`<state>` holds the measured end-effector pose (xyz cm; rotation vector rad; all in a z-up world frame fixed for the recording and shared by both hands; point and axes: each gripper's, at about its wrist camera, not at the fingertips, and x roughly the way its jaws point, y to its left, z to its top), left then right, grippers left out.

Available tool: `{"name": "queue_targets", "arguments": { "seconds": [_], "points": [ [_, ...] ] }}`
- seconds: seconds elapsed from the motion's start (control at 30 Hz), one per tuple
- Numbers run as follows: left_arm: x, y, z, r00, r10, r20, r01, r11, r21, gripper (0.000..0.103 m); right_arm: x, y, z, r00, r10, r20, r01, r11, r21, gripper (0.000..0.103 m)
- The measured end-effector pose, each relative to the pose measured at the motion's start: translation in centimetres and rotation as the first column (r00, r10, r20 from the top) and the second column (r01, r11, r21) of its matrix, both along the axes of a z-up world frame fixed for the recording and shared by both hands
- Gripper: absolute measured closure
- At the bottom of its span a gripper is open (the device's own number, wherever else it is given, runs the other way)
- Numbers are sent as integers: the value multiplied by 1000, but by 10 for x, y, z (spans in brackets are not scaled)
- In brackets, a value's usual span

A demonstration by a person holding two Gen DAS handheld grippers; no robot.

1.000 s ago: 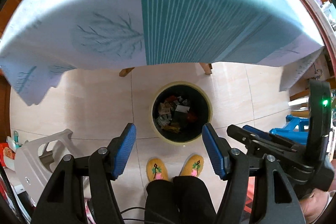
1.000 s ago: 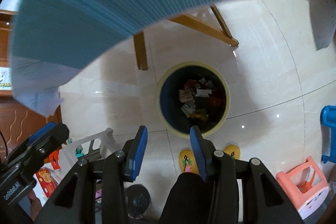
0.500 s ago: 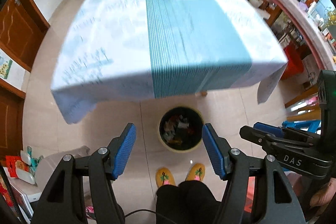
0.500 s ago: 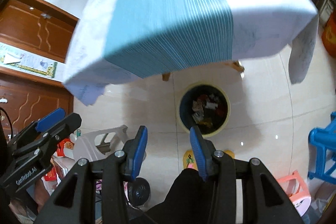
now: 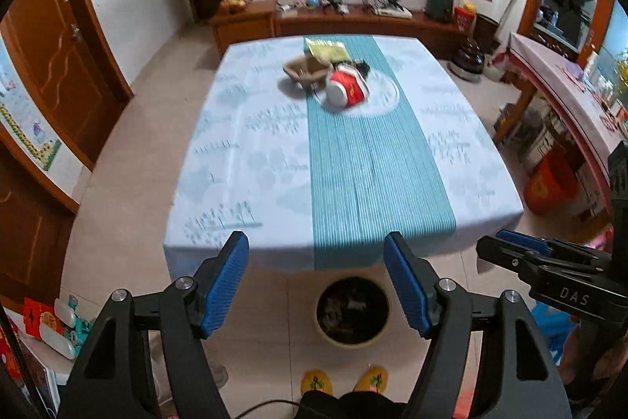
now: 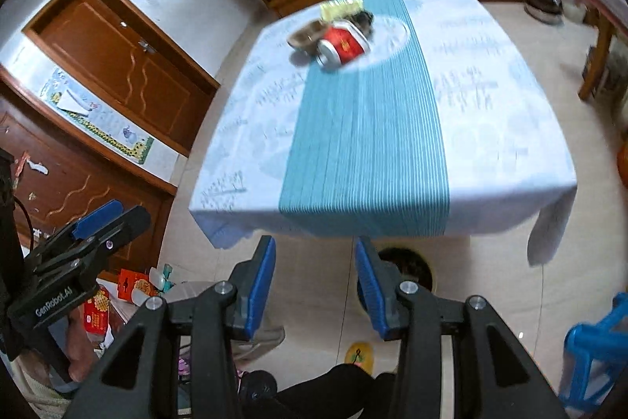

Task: Collect trash
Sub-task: 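Raise both open tools back over the table toward the red cup, then grasp the red paper cup with the right tool while the left tool grasps the brown cup holder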

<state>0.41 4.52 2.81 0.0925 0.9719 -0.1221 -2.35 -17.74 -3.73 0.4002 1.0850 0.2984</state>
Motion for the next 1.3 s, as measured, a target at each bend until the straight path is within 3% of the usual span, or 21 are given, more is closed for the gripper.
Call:
{"name": "queue_targets", "arguments": {
  "seconds": [0.23,0.47,0.67,0.77,0.87,0.9,0.97,1.17,1.3],
  "points": [
    [21,-10,27,997,-10,77,7,999,50,29,26,-6,25,997,9,70,-9,1000,-2,61],
    [70,-10,17,997,-34,70,31,998,50,29,69,-4,21,998,2,62,-2,1000,-9,61],
    [152,2,-9,995,-98,28,98,995,25,29,128,4,9,998,-45,42,46,999,-22,61],
    [206,10,-20,992,-129,5,129,991,31,29,166,8,1,995,-96,20,97,995,-32,61],
    [268,25,-32,988,-151,-44,151,989,-8,29,210,12,-11,987,-158,-25,158,987,-22,61],
    [284,29,-37,986,-159,-59,158,987,-20,29,225,15,-15,984,-173,-39,172,985,-25,59],
    [318,35,-47,980,-177,-87,174,984,-36,29,254,19,-24,978,-201,-62,199,979,-46,42],
    [417,41,-94,965,-201,-171,194,979,-59,29,329,21,-66,933,-324,-154,320,946,-48,39],
    [462,38,-124,954,-199,-226,182,979,-94,29,366,25,-91,902,-374,-214,366,927,-79,33]
  ]
}}
